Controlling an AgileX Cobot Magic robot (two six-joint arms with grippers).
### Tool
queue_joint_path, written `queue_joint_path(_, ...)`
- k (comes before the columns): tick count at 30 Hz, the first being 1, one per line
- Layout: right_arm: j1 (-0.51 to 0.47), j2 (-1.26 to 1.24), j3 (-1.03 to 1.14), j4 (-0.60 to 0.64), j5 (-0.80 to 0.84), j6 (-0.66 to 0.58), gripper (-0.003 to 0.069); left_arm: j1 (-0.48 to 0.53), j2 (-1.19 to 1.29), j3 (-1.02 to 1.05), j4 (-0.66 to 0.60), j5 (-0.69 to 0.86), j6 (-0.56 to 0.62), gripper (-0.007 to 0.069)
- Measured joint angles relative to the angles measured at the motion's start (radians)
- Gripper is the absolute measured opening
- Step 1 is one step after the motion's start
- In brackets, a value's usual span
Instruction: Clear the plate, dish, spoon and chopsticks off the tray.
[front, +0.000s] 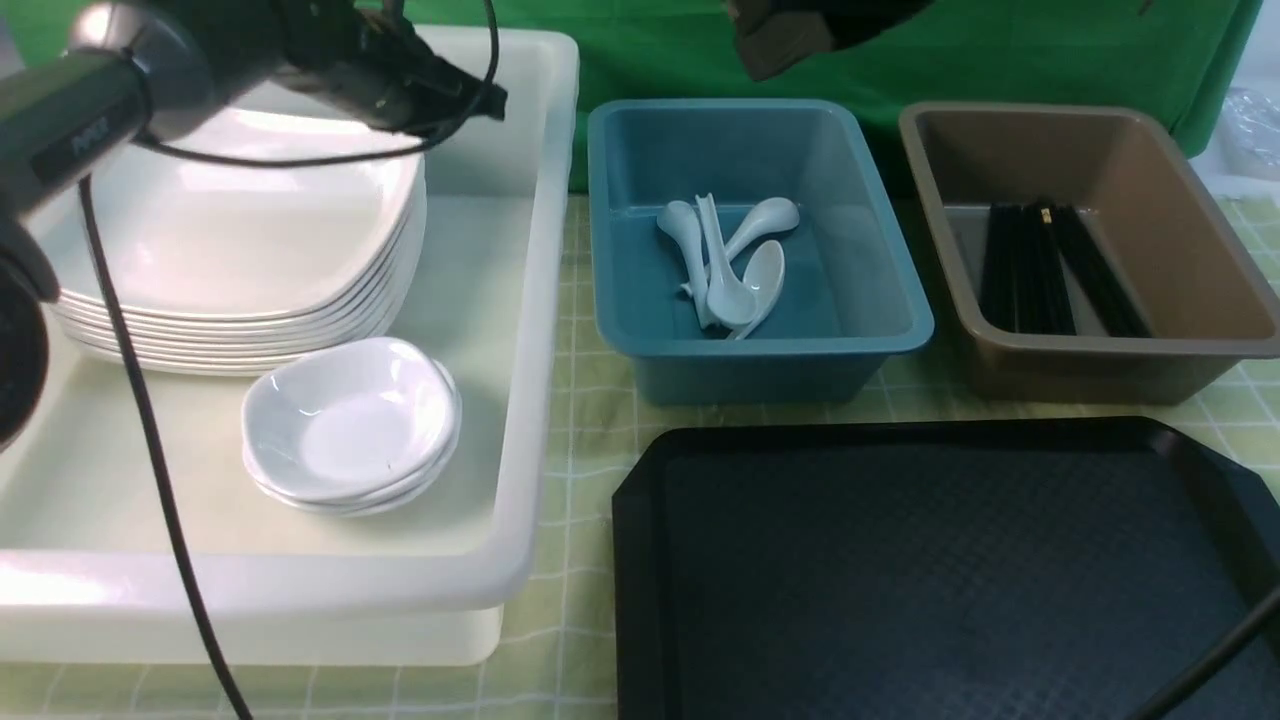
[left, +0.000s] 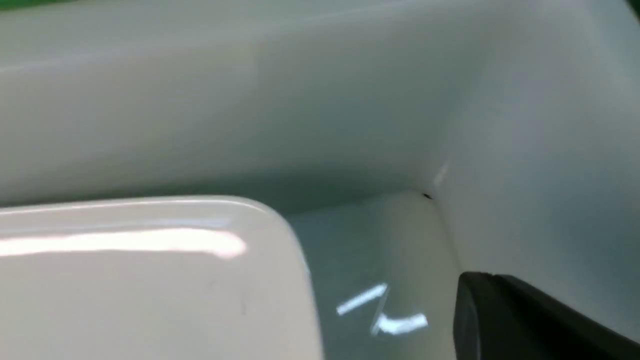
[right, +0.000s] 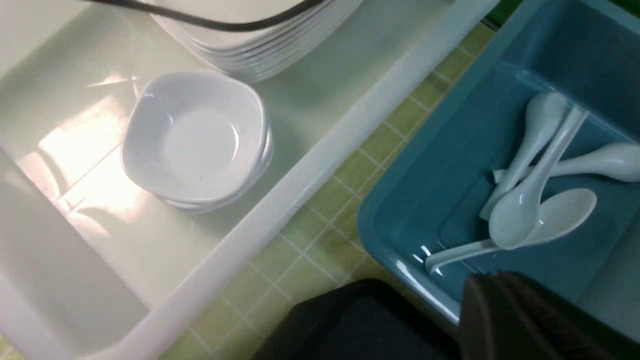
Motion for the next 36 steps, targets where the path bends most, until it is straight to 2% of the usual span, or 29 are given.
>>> queue_joint_path(4,0.016,0.000,0.000,0.001,0.000,-0.002,0.0029,0.000,-0.029,-0.038,-0.029,0.203,0.014,0.0003)
queue_joint_path(8,0.016,-0.001,0.000,-0.002,0.000,-0.026,0.0029,0.000,-0.060,-0.040,-0.034,0.315,0.064,0.0003)
queue_joint_path(15,0.014,-0.122,0.002,-0.187,0.000,0.011,0.0029,0.001,-0.270,-0.026,-0.025,0.400,0.096,0.0003)
queue_joint_path(22,0.013,-0.371,0.003,-0.337,0.000,0.059,0.0029,0.001,-0.623,0.225,-0.028,0.321,0.090,0.0003)
queue_joint_path(25,0.013,-0.511,0.060,-0.378,-0.019,0.083,0.0029,0.001,-0.860,0.474,-0.039,0.242,0.080,0.0003)
queue_joint_path(30,0.013,-0.763,0.349,-0.387,-0.213,0.137,0.0029,0.001,-1.193,0.928,-0.051,0.010,0.027,0.0003)
queue_joint_path(36,0.013,-1.082,0.853,-0.407,-0.600,0.235,0.0025,0.001,-1.514,1.308,-0.057,-0.148,-0.049,0.0003)
